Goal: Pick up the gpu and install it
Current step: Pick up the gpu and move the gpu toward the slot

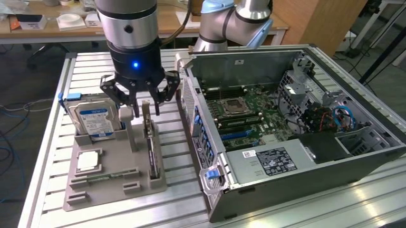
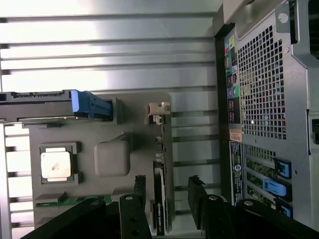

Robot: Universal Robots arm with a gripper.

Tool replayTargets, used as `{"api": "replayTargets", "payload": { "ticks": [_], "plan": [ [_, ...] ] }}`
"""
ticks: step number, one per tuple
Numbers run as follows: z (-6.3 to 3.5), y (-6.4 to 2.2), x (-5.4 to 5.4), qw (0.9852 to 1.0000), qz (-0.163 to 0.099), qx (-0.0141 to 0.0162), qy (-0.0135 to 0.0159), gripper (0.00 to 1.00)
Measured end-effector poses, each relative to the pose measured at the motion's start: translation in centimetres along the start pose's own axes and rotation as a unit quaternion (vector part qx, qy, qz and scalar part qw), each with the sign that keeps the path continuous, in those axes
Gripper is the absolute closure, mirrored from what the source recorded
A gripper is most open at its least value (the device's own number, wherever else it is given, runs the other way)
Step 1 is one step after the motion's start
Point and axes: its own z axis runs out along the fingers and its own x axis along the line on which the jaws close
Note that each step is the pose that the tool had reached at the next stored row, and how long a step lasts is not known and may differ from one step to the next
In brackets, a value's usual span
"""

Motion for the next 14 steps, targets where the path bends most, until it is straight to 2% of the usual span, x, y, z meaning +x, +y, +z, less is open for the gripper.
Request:
{"api": "replayTargets", "payload": {
  "ticks": [14],
  "plan": [
    [1.44,-0.09,0.1,1.0,0.0,-0.0003,0.0,0.53]
  ]
}}
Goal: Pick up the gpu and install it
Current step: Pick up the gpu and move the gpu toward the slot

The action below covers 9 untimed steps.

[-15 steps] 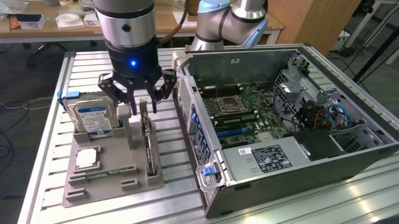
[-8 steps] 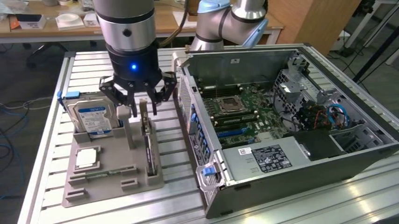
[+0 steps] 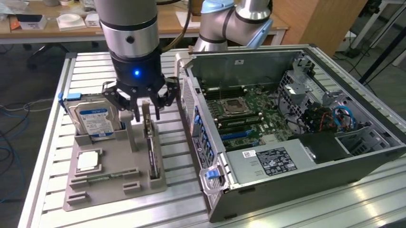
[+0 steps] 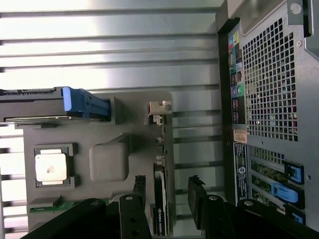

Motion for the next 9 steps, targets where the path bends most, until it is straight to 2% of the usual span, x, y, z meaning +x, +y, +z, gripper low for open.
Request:
{"api": "replayTargets", "payload": {
  "ticks": [9],
  "plan": [
    [1.28,-0.08,0.1,1.0,0.0,-0.0003,0.0001,0.53]
  ]
}}
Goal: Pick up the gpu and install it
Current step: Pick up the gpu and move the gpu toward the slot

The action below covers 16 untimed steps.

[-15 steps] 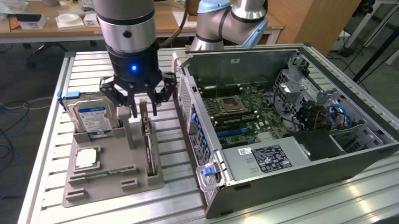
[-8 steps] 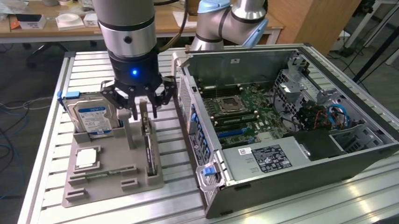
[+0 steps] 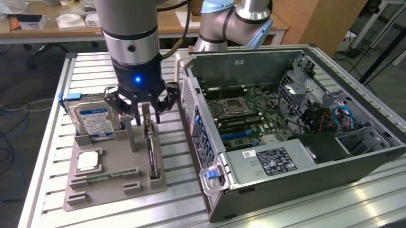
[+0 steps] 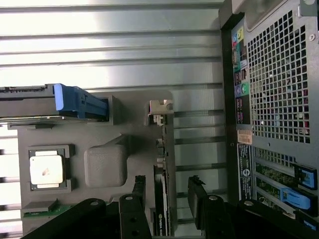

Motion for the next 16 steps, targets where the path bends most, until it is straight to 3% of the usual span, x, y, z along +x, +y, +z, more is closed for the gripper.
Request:
{"api": "replayTargets", "payload": {
  "ticks": [11,16],
  "plan": [
    [1.53,-0.1,0.1,1.0,0.0,-0.0007,0.0,0.53],
    [1.63,-0.11,0.1,1.0,0.0,-0.001,-0.0001,0.53]
  ]
}}
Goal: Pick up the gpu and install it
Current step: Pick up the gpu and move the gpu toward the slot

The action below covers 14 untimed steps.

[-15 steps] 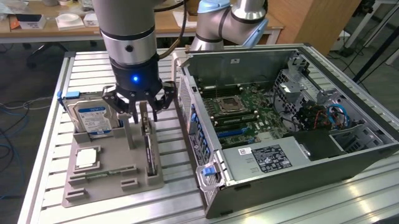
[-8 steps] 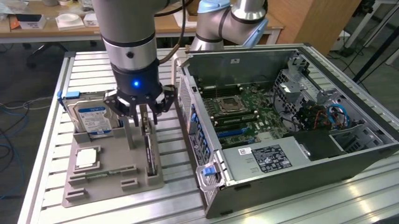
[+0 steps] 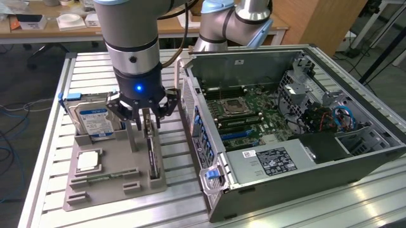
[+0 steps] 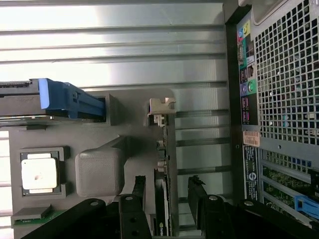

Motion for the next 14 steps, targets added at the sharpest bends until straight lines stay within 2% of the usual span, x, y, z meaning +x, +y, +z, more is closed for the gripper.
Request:
{"api": "replayTargets", "payload": {
  "ticks": [8,14],
  "plan": [
    [0.02,-0.05,-0.01,1.0,0.0,-0.0001,-0.0001,0.53],
    [-0.05,-0.87,-0.07,1.0,0.0,-0.0001,-0.0001,0.53]
  ]
}}
